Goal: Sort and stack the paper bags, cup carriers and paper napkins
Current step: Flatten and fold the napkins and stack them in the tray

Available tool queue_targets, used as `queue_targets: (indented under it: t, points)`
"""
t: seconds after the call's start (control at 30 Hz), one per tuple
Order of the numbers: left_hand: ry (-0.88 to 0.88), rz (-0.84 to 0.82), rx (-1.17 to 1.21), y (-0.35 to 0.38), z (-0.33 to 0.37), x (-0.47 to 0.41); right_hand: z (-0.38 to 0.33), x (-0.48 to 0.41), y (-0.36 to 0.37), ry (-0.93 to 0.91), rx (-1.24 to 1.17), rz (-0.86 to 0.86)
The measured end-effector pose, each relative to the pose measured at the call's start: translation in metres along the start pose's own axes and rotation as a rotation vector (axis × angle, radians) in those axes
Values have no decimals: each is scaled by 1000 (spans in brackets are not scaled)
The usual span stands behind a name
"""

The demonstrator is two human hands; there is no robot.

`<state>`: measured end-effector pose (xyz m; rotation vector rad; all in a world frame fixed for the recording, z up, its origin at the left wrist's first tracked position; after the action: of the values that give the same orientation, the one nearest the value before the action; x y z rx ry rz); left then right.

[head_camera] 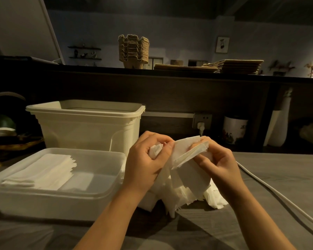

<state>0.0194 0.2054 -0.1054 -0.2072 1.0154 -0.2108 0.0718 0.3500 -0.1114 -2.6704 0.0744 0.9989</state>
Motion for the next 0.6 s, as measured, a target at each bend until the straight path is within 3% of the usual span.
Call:
queue_targets:
  t: [0.17, 0.4, 0.6]
  points:
    - [-47, 174, -48, -15, -5, 1, 8, -4, -2, 68, -65, 52]
    - [-14, 8, 7, 0, 2, 3, 20, -1, 8, 207, -233, 14]
    - [11, 52, -107, -4, 3, 3, 18, 0, -3, 224, -204, 105]
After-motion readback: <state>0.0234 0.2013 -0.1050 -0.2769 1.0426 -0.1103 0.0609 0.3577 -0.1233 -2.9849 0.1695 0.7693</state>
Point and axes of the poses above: each hand's wrist, its own x-axis away from the middle knuckle, its own y-axis out of the palm, z = x × y, the point moved 7 cm from there along -x, towards the middle knuckle, and after that the axes turned 6 degrees about -z, right-handed, at the moved point
